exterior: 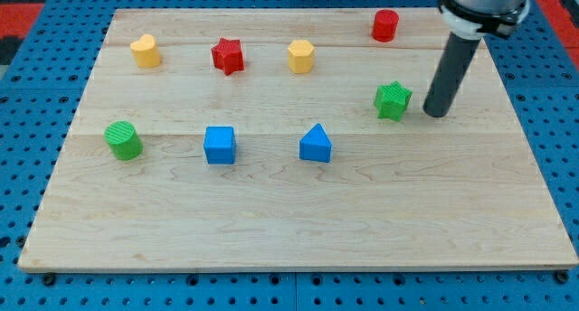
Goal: Move the green star up a bit
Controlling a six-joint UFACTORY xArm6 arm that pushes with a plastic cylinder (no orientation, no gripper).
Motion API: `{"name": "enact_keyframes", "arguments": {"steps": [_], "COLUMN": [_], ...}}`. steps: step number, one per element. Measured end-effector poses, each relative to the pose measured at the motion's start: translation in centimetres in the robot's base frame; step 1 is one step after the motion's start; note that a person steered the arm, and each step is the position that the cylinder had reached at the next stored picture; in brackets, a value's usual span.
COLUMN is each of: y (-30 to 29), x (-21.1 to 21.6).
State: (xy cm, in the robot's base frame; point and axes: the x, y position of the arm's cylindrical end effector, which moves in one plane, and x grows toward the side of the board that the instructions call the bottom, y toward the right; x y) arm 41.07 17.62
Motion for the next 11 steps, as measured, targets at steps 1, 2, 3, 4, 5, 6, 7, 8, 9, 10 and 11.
{"name": "enact_keyframes", "arguments": {"steps": [1, 2, 3, 4, 5, 6, 7, 8, 9, 10, 11], "y": [-4.1, -7.3, -7.9, -8.0, -9.5, -12.2, -12.5, -11.1, -9.3, -11.3, -13.2], "x": [-0.7, -3.6, -6.2, -2.9, -0.4, -2.8, -5.5, -6.4, -7.0, -7.0, -7.3]}}
